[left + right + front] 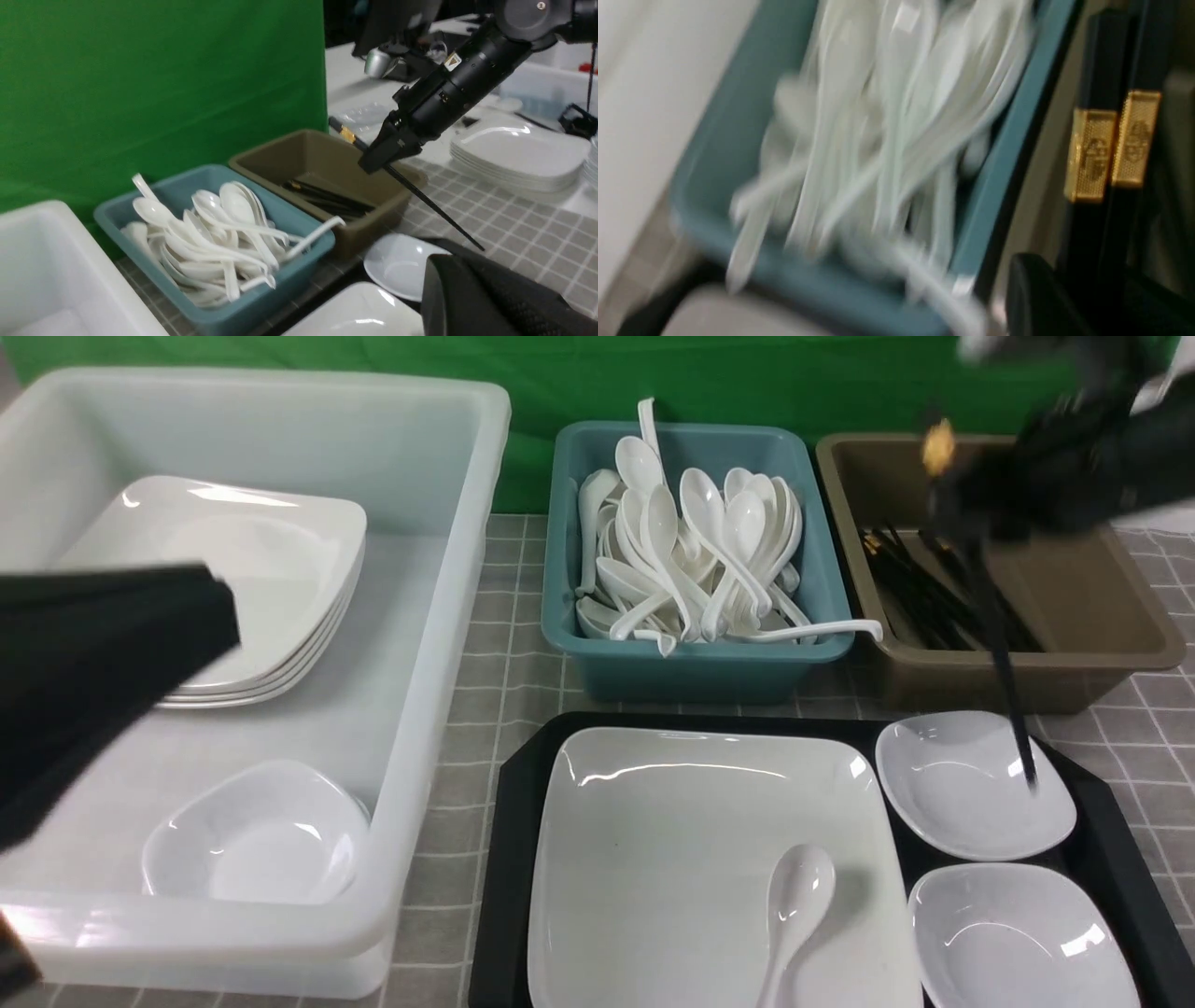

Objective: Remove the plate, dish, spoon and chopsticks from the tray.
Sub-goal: Use the right arm to put the chopsticks into the small storage box on the right, then use the right arm to grab a small plate from the dinner plate

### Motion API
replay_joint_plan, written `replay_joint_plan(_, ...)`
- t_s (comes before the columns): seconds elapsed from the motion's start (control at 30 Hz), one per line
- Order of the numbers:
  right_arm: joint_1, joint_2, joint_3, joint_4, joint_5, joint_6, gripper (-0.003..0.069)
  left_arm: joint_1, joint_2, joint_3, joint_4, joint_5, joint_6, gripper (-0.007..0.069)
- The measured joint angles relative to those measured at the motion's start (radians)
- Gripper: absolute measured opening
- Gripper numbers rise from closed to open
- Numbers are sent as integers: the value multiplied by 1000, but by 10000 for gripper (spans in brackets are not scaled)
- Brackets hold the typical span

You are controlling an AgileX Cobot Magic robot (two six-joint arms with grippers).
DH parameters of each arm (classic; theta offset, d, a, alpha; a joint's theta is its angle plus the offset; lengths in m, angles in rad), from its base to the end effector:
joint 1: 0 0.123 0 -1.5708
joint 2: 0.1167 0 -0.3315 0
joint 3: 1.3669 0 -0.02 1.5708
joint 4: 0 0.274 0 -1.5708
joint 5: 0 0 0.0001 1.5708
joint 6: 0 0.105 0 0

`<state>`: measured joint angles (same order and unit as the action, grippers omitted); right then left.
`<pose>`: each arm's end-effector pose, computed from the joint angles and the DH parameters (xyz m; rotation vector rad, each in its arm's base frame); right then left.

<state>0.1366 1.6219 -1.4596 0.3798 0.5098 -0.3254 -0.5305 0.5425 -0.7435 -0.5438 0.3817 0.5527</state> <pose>0.4114 0.0758 0.3948 -0.2423 2.1135 0.2799 0.0742 -0.0670 0.4186 0.6062 1.5227 -0.5326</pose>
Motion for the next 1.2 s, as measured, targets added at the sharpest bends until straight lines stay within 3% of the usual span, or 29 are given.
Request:
replay_joint_plan(0.17, -61, 170, -182, 24, -254, 12, 146, 0, 0, 0, 0, -35, 18, 8)
replay_joint_plan(0.37, -97, 395, -320, 26, -256, 20, 159, 0, 0, 0, 0, -32, 21, 8)
replay_joint_plan(0.47, -114, 430, -326, 25, -203, 36, 255, 0, 0, 0, 0, -30, 21, 8)
replay_joint_plan(0.53, -132, 425, -328, 18, -136, 46, 393, 0, 0, 0, 0, -29, 21, 8)
replay_joint_plan(0.63, -144, 383, -329, -6, -56, 49, 458, 0, 0, 0, 9, -27, 21, 8)
replay_joint_plan(0.7, -144, 348, -330, -23, 14, 49, 459, 0, 0, 0, 19, -27, 21, 8)
replay_joint_plan(0.77, -143, 257, -330, -47, 175, 49, 398, 0, 0, 0, 53, -14, 21, 8)
replay_joint_plan(0.93, -103, 125, -262, -99, 394, 68, 279, 0, 0, 0, 111, 19, 21, 8)
replay_joint_plan(1.07, 16, -4, -53, -200, 496, 100, 258, 0, 0, 0, 152, 57, 21, 8)
replay_joint_plan(1.2, 218, -134, 295, -391, 523, 163, 290, 0, 0, 0, 176, 88, 21, 8)
